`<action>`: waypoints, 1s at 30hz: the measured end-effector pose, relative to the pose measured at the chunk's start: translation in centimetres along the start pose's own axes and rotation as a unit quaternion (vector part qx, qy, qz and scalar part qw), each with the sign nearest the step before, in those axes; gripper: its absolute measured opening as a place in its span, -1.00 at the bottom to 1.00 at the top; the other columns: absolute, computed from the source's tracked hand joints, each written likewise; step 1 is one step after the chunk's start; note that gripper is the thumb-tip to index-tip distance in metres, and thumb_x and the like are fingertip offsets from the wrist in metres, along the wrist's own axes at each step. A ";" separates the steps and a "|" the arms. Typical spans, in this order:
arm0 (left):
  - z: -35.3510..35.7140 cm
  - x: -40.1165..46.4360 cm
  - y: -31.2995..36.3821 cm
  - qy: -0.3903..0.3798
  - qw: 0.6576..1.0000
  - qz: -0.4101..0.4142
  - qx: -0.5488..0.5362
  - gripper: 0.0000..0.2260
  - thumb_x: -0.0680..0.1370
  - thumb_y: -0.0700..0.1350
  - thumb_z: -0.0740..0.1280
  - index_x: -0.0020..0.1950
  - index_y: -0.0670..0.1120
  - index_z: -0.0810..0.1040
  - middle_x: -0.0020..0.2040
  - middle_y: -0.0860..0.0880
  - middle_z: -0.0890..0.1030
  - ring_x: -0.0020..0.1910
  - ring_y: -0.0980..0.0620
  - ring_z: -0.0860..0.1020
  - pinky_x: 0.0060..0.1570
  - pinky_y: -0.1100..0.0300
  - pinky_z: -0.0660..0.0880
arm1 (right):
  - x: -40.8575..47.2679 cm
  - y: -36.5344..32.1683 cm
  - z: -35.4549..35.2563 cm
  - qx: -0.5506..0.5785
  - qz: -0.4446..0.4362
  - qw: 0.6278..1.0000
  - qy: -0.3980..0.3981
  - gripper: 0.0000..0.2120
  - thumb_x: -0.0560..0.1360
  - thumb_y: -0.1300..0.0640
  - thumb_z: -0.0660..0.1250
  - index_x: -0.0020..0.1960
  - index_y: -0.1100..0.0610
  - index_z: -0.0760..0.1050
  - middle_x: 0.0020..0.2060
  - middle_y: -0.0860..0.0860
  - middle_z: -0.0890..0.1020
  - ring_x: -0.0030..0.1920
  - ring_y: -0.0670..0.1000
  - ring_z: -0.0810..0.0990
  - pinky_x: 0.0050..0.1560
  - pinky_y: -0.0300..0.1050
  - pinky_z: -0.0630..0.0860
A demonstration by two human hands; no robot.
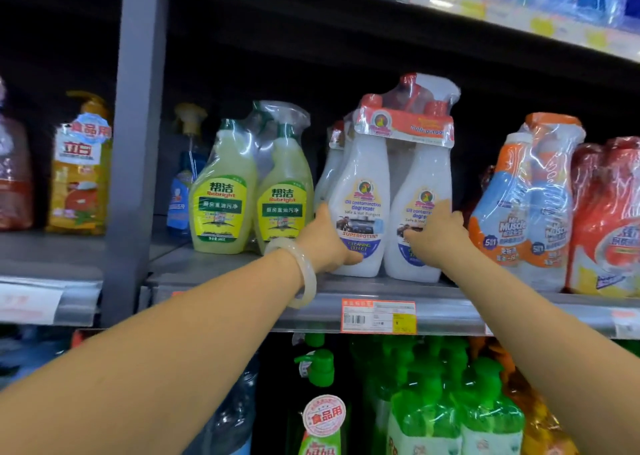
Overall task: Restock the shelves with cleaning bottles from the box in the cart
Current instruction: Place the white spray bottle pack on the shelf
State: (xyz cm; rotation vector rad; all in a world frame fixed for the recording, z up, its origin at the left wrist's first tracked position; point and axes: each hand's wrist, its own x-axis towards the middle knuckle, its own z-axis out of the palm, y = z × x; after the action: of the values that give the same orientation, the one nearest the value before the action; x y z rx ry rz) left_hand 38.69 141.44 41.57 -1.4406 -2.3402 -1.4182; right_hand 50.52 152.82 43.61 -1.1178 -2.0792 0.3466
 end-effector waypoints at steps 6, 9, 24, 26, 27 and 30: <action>-3.5 -5.0 -2.1 0.009 0.973 0.084 0.215 -0.49 0.45 0.00 0.41 0.32 -0.15 0.36 0.28 -0.17 0.45 0.27 -0.16 0.42 0.22 0.06 0.40 | -6.4 -3.2 0.6 -0.130 -0.154 0.979 -0.040 -0.39 0.52 0.02 0.31 0.45 0.21 0.16 0.45 0.24 0.17 0.46 0.23 0.15 0.42 0.02 0.14; -8.4 -8.3 -3.7 0.029 0.949 0.104 0.296 -0.51 0.48 0.02 0.37 0.33 -0.15 0.39 0.28 -0.16 0.44 0.26 -0.17 0.42 0.21 0.01 0.42 | -10.6 -7.3 2.1 -0.146 -0.231 0.961 -0.050 -0.42 0.51 0.03 0.32 0.42 0.22 0.21 0.39 0.22 0.26 0.41 0.22 0.24 0.39 0.00 0.20; -40.6 -37.8 -28.4 0.011 0.805 -0.199 0.559 -0.60 0.47 -0.05 0.36 0.26 -0.15 0.39 0.21 -0.16 0.48 0.23 -0.20 0.46 0.10 -0.06 0.46 | -43.6 -40.0 22.1 -0.078 -0.521 0.817 -0.235 -0.49 0.48 0.05 0.34 0.34 0.17 0.27 0.28 0.18 0.35 0.31 0.23 0.35 0.23 0.10 0.39; -44.5 -43.3 -31.7 0.004 0.773 -0.274 0.573 -0.56 0.48 -0.06 0.36 0.31 -0.14 0.36 0.24 -0.17 0.46 0.25 -0.21 0.45 0.12 -0.06 0.46 | -49.2 -43.3 24.8 -0.061 -0.549 0.784 -0.282 -0.51 0.51 0.00 0.29 0.36 0.15 0.26 0.28 0.17 0.36 0.32 0.21 0.35 0.23 0.08 0.40; -46.2 -46.0 -33.3 -0.002 0.758 -0.314 0.571 -0.55 0.47 -0.06 0.37 0.31 -0.13 0.37 0.25 -0.17 0.46 0.26 -0.21 0.44 0.15 -0.06 0.45 | -51.9 -44.8 26.0 -0.056 -0.564 0.766 -0.304 -0.50 0.51 -0.03 0.28 0.36 0.14 0.26 0.29 0.17 0.36 0.33 0.21 0.35 0.23 0.08 0.40; -50.9 -53.5 -37.3 -0.001 0.721 -0.424 0.548 -0.54 0.46 -0.01 0.38 0.31 -0.12 0.39 0.28 -0.15 0.44 0.29 -0.19 0.41 0.21 -0.05 0.41 | -59.2 -48.8 29.4 -0.061 -0.611 0.707 -0.351 -0.50 0.48 -0.03 0.32 0.32 0.15 0.29 0.29 0.15 0.38 0.33 0.19 0.36 0.26 0.05 0.38</action>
State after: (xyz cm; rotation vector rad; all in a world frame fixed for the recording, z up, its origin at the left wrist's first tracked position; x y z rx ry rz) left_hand 21.97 63.02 21.13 -0.0069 -2.9771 0.2234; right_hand 20.55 79.63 21.19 0.6531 -3.0049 -0.0807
